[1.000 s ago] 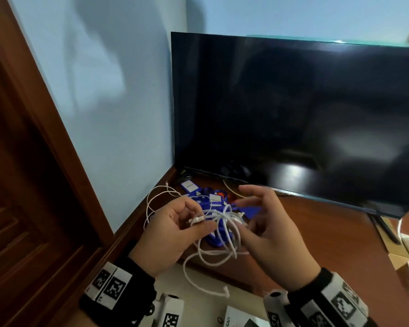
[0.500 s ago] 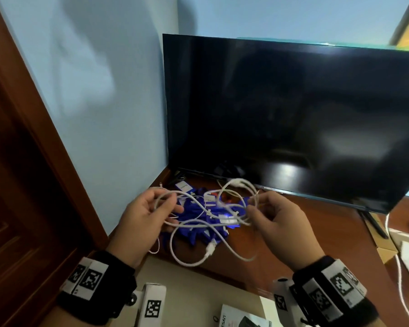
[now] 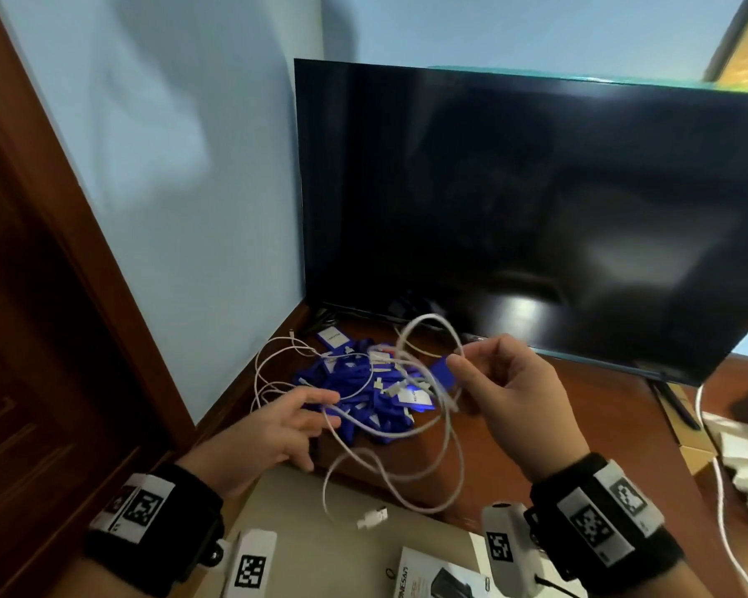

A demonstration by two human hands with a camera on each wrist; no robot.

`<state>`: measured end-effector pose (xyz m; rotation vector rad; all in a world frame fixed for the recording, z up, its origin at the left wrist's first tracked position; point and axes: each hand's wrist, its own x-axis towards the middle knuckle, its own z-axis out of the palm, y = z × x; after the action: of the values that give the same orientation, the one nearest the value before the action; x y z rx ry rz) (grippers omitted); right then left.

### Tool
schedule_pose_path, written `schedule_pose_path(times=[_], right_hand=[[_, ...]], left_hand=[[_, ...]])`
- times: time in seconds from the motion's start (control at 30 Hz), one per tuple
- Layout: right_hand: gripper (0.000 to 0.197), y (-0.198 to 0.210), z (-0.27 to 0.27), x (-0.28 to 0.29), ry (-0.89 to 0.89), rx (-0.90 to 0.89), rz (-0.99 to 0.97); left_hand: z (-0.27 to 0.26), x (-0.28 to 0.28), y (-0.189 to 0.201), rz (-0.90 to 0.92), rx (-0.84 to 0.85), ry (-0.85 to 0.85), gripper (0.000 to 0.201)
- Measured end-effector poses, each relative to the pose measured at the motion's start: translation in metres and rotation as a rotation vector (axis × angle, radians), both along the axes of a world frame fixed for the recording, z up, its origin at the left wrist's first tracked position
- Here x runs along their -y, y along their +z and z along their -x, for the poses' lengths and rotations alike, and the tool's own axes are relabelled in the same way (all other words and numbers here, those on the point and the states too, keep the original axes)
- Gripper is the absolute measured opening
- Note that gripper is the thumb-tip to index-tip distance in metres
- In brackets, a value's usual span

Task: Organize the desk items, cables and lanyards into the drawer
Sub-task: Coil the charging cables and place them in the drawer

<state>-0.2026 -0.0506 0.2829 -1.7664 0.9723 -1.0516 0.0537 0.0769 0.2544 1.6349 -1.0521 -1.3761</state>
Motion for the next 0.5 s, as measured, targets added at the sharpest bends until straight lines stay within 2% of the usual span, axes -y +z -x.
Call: schedule_pose_path(times=[0.07,0.17,0.3,0.43,0.5], right_hand=[[0.008,0.002,-0.002,-0.002,0.021,-0.047,0.056],[0.010,0.008,-0.012,-0.009,0.092,-0.086,0.051],[0.013,0.024,-0.019,-0.016,0.173,0.006,0.002],[0.017,0.040,-0.010,-0.013,0.095,0.146,-0.041],[0.018,0.045,-0.002,-0.007,0.041,0.154,-0.021]], left_hand=[[0.008,-0.003,0.006,0.138,0.006,0.059,0.079],[0.035,0.001,0.015,0.308,-0.019,0.008,0.066],[0.062,0.017,0.017,0.303,0.031,-0.099,0.061],[0.061,0.026,0.010,0.337,0.060,0.075,0.041],[0.054,0.027,0.006,0.353,0.088,0.127,0.027]])
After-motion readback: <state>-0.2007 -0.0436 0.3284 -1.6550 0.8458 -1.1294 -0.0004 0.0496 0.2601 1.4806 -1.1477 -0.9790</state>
